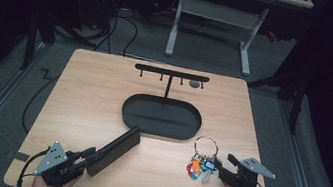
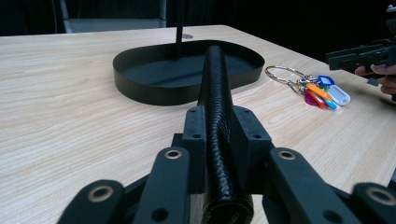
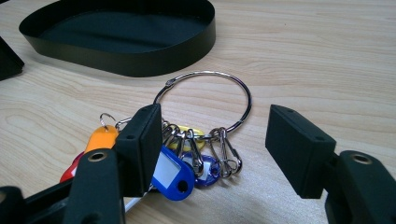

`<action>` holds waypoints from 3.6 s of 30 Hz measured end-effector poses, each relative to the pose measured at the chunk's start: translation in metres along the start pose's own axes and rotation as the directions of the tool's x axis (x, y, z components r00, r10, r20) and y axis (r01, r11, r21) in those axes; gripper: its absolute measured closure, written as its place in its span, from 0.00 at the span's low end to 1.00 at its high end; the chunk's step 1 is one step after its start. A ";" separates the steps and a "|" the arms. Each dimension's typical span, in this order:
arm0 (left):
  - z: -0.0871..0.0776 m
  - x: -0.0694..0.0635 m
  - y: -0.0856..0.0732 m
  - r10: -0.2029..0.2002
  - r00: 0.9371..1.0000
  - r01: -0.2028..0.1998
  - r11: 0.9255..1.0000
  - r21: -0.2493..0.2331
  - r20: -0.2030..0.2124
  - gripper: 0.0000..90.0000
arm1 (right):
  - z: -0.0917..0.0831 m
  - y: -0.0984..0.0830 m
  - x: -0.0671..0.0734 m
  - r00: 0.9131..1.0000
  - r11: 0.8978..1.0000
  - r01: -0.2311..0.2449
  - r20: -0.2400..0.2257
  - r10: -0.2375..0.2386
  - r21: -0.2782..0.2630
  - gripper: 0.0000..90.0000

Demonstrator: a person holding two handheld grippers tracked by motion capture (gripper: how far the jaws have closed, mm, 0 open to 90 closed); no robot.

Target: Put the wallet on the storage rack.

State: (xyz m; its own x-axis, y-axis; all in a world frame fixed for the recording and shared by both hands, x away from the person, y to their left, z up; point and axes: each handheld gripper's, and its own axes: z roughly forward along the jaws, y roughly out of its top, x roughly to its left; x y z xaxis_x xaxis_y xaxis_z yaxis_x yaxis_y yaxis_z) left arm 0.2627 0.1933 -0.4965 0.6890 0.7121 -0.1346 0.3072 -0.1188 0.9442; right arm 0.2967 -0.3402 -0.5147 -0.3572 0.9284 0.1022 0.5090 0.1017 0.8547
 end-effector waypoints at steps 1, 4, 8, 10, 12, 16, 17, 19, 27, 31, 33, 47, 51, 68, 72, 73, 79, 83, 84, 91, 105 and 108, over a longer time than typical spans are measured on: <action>0.000 0.000 0.000 0.002 1.000 -0.002 1.000 0.002 0.000 0.82 | 0.000 0.000 0.000 1.000 1.000 0.000 0.000 0.000 0.000 0.41; 0.002 -0.001 -0.001 0.015 1.000 -0.015 0.999 0.037 -0.002 0.77 | 0.000 0.000 0.000 1.000 1.000 0.000 0.000 0.000 0.000 0.41; 0.003 -0.002 -0.002 0.028 1.000 -0.028 0.998 0.050 0.005 0.70 | 0.000 0.001 0.001 1.000 1.000 0.006 -0.001 -0.006 -0.003 0.41; 0.004 -0.003 -0.001 0.032 0.999 -0.032 0.998 0.051 0.003 0.69 | 0.000 0.001 0.001 1.000 1.000 0.008 -0.001 -0.008 0.000 0.41; 0.003 -0.004 -0.001 0.028 1.000 -0.028 0.998 0.052 0.006 0.67 | 0.001 0.001 0.001 1.000 1.000 0.008 -0.001 -0.008 0.003 0.41; 0.003 -0.006 0.000 0.049 0.999 -0.049 0.997 0.056 0.003 0.66 | 0.001 0.001 0.001 1.000 1.000 0.008 0.000 -0.008 0.002 0.41; 0.004 -0.007 0.001 0.055 0.998 -0.055 0.997 0.057 0.001 0.65 | 0.001 0.001 0.001 1.000 1.000 0.008 -0.001 -0.008 0.003 0.41; 0.004 -0.009 0.001 0.076 0.997 -0.076 0.995 0.066 -0.005 0.64 | 0.000 0.001 0.002 1.000 1.000 0.006 -0.002 -0.006 0.006 0.41; 0.010 -0.017 0.003 0.195 0.979 -0.183 0.970 0.163 -0.063 0.56 | 0.003 0.000 0.002 1.000 1.000 0.016 -0.008 -0.016 0.011 0.41; 0.017 -0.021 0.005 0.234 0.970 -0.212 0.947 0.240 -0.065 0.49 | 0.004 0.000 0.002 1.000 1.000 0.013 -0.011 -0.013 0.015 0.41; 0.021 -0.023 0.007 0.244 0.967 -0.217 0.936 0.278 -0.068 0.46 | 0.003 0.000 0.001 1.000 1.000 0.009 -0.018 -0.009 0.008 0.41; 0.033 -0.026 0.041 0.368 0.929 -0.308 0.819 0.485 -0.031 0.35 | 0.001 0.001 0.000 0.999 1.000 0.001 -0.043 -0.001 -0.006 0.41; 0.035 -0.024 0.053 0.362 0.932 -0.312 0.793 0.523 0.008 0.35 | 0.001 0.002 0.000 0.999 1.000 0.001 -0.042 -0.001 -0.007 0.41; 0.064 -0.028 0.082 0.403 0.904 -0.384 0.611 0.693 0.145 0.42 | 0.002 0.002 -0.001 0.999 1.000 0.000 -0.047 0.000 -0.002 0.41; 0.070 -0.029 0.086 0.410 0.896 -0.394 0.554 0.734 0.172 0.47 | 0.002 0.002 -0.001 0.999 1.000 0.000 -0.047 0.000 -0.001 0.41; 0.072 -0.029 0.087 0.403 0.898 -0.390 0.546 0.742 0.175 0.48 | 0.002 0.002 -0.001 0.999 1.000 0.000 -0.047 0.000 -0.001 0.41; 0.081 -0.028 0.091 0.345 0.925 -0.336 0.534 0.776 0.163 0.52 | 0.001 0.002 -0.002 0.999 1.000 -0.003 -0.046 0.003 0.001 0.41; 0.086 -0.027 0.094 0.318 0.934 -0.315 0.514 0.798 0.164 0.59 | 0.002 0.002 -0.002 0.999 1.000 -0.004 -0.047 0.004 0.002 0.41; 0.087 -0.027 0.094 0.315 0.935 -0.311 0.506 0.804 0.163 0.61 | 0.002 0.002 -0.002 0.999 1.000 -0.004 -0.047 0.004 0.003 0.41; 0.097 -0.027 0.093 0.278 0.950 -0.265 0.467 0.844 0.145 0.70 | 0.002 0.002 -0.003 0.999 1.000 -0.001 -0.046 0.001 0.005 0.41; 0.095 -0.027 0.093 0.328 0.928 -0.317 0.455 0.832 0.174 0.82 | 0.000 0.000 -0.004 0.999 1.000 -0.017 -0.039 0.017 0.002 0.42; 0.093 -0.024 0.096 0.340 0.923 -0.331 0.461 0.823 0.180 0.82 | -0.001 0.000 -0.005 0.999 1.000 -0.025 -0.029 0.025 -0.002 0.42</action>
State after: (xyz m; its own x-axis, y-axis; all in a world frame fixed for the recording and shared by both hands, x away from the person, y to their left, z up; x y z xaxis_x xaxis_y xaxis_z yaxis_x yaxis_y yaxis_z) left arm 0.3365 0.1004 -0.4305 0.8588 0.4919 0.1428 0.4539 -0.8601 0.2328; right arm 0.2973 -0.3455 -0.5149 -0.3665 0.9201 0.1383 0.5163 0.0775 0.8529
